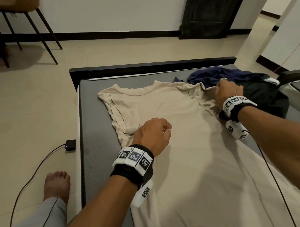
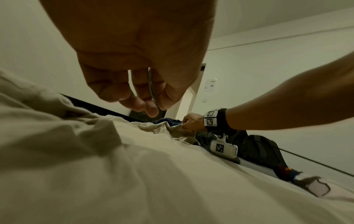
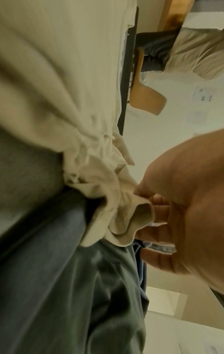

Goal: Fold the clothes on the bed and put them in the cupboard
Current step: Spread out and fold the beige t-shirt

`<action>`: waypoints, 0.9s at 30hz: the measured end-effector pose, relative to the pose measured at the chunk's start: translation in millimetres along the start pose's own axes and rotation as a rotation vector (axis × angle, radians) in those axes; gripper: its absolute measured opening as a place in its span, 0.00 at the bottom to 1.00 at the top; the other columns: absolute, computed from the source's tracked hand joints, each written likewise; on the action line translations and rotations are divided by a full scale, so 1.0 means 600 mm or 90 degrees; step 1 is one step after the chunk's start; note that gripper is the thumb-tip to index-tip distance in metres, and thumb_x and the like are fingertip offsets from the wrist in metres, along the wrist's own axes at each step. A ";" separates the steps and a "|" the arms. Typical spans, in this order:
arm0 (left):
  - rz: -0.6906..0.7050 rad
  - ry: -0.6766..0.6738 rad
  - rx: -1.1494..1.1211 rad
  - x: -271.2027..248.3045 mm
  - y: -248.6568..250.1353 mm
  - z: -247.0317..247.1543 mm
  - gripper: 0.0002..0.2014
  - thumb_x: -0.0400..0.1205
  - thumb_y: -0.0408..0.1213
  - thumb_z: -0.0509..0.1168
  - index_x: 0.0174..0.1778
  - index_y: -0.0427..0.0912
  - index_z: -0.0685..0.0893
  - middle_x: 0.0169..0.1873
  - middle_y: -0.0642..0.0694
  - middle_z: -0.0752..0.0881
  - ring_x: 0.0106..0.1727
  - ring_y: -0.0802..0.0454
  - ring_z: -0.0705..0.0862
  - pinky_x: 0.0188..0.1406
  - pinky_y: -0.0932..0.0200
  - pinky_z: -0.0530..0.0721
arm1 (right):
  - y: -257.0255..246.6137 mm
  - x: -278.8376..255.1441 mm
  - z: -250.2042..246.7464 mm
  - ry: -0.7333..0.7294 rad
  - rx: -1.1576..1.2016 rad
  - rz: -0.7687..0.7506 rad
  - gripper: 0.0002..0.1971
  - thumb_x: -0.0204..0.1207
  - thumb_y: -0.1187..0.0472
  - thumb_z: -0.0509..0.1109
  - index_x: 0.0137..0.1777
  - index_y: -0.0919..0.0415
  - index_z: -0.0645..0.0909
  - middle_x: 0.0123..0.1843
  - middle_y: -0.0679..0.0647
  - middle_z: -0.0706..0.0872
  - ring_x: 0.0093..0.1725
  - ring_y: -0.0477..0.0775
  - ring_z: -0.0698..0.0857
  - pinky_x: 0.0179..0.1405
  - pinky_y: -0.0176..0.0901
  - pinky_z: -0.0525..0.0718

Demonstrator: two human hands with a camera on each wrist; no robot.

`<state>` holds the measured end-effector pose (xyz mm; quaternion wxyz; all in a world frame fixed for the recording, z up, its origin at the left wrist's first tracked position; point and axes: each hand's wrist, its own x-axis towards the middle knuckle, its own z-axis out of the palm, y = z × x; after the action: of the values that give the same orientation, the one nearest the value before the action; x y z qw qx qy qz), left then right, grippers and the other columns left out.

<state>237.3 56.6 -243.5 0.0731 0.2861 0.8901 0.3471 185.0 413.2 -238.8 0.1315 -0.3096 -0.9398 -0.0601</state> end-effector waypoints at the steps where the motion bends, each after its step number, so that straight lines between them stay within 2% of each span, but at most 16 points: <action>1: -0.021 0.019 -0.049 0.003 -0.002 0.002 0.10 0.83 0.43 0.63 0.56 0.54 0.88 0.51 0.57 0.88 0.54 0.56 0.85 0.58 0.53 0.83 | -0.008 0.000 -0.008 -0.012 0.032 -0.009 0.10 0.85 0.56 0.60 0.57 0.60 0.79 0.51 0.63 0.88 0.52 0.69 0.87 0.54 0.58 0.78; 3: -0.068 0.061 -0.155 0.013 -0.003 0.005 0.08 0.82 0.42 0.65 0.52 0.52 0.89 0.47 0.58 0.89 0.50 0.58 0.86 0.53 0.61 0.83 | -0.034 0.002 -0.025 -0.043 0.086 -0.049 0.11 0.85 0.54 0.60 0.57 0.59 0.79 0.50 0.62 0.87 0.50 0.68 0.86 0.46 0.53 0.78; 5: -0.111 0.081 -0.236 0.024 -0.003 0.006 0.08 0.82 0.40 0.67 0.51 0.51 0.91 0.43 0.59 0.88 0.47 0.60 0.85 0.46 0.66 0.80 | -0.073 0.004 -0.040 -0.099 0.169 -0.102 0.10 0.84 0.54 0.61 0.52 0.57 0.81 0.46 0.57 0.87 0.45 0.64 0.86 0.41 0.47 0.79; 8: -0.161 0.093 -0.337 0.038 -0.007 0.007 0.07 0.81 0.40 0.68 0.51 0.50 0.91 0.40 0.58 0.88 0.42 0.57 0.86 0.49 0.61 0.84 | -0.146 -0.006 -0.060 -0.233 0.406 -0.181 0.15 0.85 0.50 0.63 0.41 0.58 0.80 0.35 0.51 0.82 0.36 0.55 0.82 0.34 0.41 0.76; 9: -0.172 0.095 -0.364 0.041 -0.010 0.008 0.07 0.80 0.40 0.68 0.50 0.50 0.91 0.39 0.58 0.88 0.43 0.56 0.87 0.51 0.59 0.85 | -0.167 -0.010 -0.066 -0.289 0.518 -0.162 0.17 0.84 0.46 0.63 0.45 0.59 0.81 0.35 0.52 0.81 0.32 0.54 0.80 0.35 0.43 0.79; 10: -0.181 0.096 -0.383 0.043 -0.012 0.008 0.07 0.80 0.40 0.69 0.50 0.50 0.91 0.39 0.57 0.88 0.43 0.55 0.87 0.52 0.58 0.86 | -0.184 -0.015 -0.071 -0.359 0.660 -0.110 0.19 0.84 0.43 0.62 0.54 0.60 0.81 0.38 0.54 0.81 0.29 0.54 0.79 0.35 0.47 0.83; 11: -0.187 0.095 -0.397 0.043 -0.013 0.008 0.07 0.80 0.40 0.69 0.50 0.49 0.91 0.39 0.57 0.88 0.43 0.55 0.86 0.51 0.58 0.85 | -0.192 -0.018 -0.075 -0.416 0.766 -0.050 0.21 0.86 0.42 0.60 0.62 0.60 0.78 0.41 0.56 0.82 0.27 0.53 0.78 0.34 0.50 0.86; 12: -0.191 0.093 -0.407 0.043 -0.014 0.008 0.06 0.81 0.40 0.69 0.50 0.50 0.91 0.38 0.57 0.87 0.42 0.55 0.86 0.50 0.58 0.85 | -0.195 -0.018 -0.074 -0.447 0.823 -0.012 0.20 0.88 0.43 0.58 0.65 0.60 0.75 0.42 0.56 0.82 0.25 0.52 0.79 0.31 0.50 0.88; 14: -0.192 0.094 -0.414 0.044 -0.015 0.007 0.07 0.81 0.40 0.69 0.51 0.50 0.90 0.39 0.57 0.87 0.42 0.56 0.86 0.48 0.60 0.84 | -0.187 -0.015 -0.067 -0.414 0.755 -0.014 0.17 0.89 0.48 0.55 0.63 0.62 0.75 0.41 0.57 0.82 0.25 0.52 0.80 0.28 0.47 0.86; 16: -0.193 0.091 -0.405 0.047 -0.015 0.007 0.07 0.81 0.40 0.68 0.52 0.50 0.90 0.41 0.57 0.87 0.44 0.56 0.87 0.47 0.61 0.83 | -0.165 -0.012 -0.055 -0.344 0.567 -0.093 0.15 0.88 0.55 0.58 0.61 0.63 0.81 0.42 0.57 0.83 0.27 0.54 0.82 0.28 0.45 0.87; 18: -0.205 0.075 -0.390 0.052 -0.015 0.012 0.06 0.81 0.41 0.68 0.50 0.52 0.89 0.41 0.57 0.87 0.47 0.53 0.88 0.47 0.60 0.83 | -0.140 -0.018 -0.048 -0.312 0.404 -0.173 0.10 0.85 0.58 0.63 0.55 0.61 0.85 0.39 0.55 0.84 0.33 0.56 0.84 0.28 0.43 0.86; 20: -0.233 0.034 -0.356 0.055 -0.015 0.021 0.05 0.79 0.45 0.68 0.49 0.55 0.86 0.45 0.56 0.87 0.51 0.49 0.89 0.54 0.53 0.87 | -0.120 -0.035 -0.049 -0.316 0.317 -0.230 0.06 0.83 0.57 0.68 0.49 0.55 0.85 0.38 0.49 0.84 0.40 0.55 0.86 0.31 0.39 0.81; 21: -0.247 0.001 -0.322 0.056 -0.017 0.027 0.07 0.78 0.47 0.68 0.51 0.55 0.85 0.48 0.55 0.87 0.52 0.49 0.89 0.56 0.49 0.88 | -0.118 -0.045 -0.050 -0.315 0.290 -0.256 0.05 0.82 0.56 0.70 0.48 0.54 0.86 0.38 0.46 0.85 0.42 0.54 0.86 0.32 0.36 0.78; 23: -0.252 -0.055 -0.224 0.056 -0.017 0.042 0.12 0.77 0.48 0.69 0.57 0.55 0.83 0.53 0.53 0.88 0.53 0.49 0.88 0.59 0.50 0.87 | -0.123 -0.072 -0.057 -0.324 0.263 -0.288 0.09 0.77 0.47 0.75 0.48 0.51 0.88 0.38 0.42 0.85 0.43 0.48 0.85 0.34 0.33 0.74; 25: -0.241 -0.057 -0.141 0.056 -0.015 0.050 0.16 0.78 0.48 0.69 0.61 0.54 0.82 0.55 0.52 0.88 0.56 0.49 0.86 0.61 0.53 0.84 | -0.138 -0.101 -0.057 -0.370 0.226 -0.302 0.19 0.69 0.35 0.77 0.51 0.47 0.86 0.41 0.39 0.84 0.43 0.43 0.83 0.38 0.35 0.75; 27: -0.234 -0.051 -0.112 0.058 -0.013 0.052 0.17 0.78 0.50 0.68 0.63 0.54 0.81 0.56 0.52 0.87 0.57 0.50 0.86 0.62 0.53 0.83 | -0.157 -0.131 -0.049 -0.413 0.148 -0.345 0.30 0.63 0.29 0.77 0.59 0.46 0.81 0.45 0.40 0.83 0.47 0.47 0.83 0.46 0.43 0.80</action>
<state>215.1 89.2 -269.6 0.1955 0.1249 0.8899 0.3927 195.4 287.6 -236.0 -0.1572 -0.0377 -0.9802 0.1143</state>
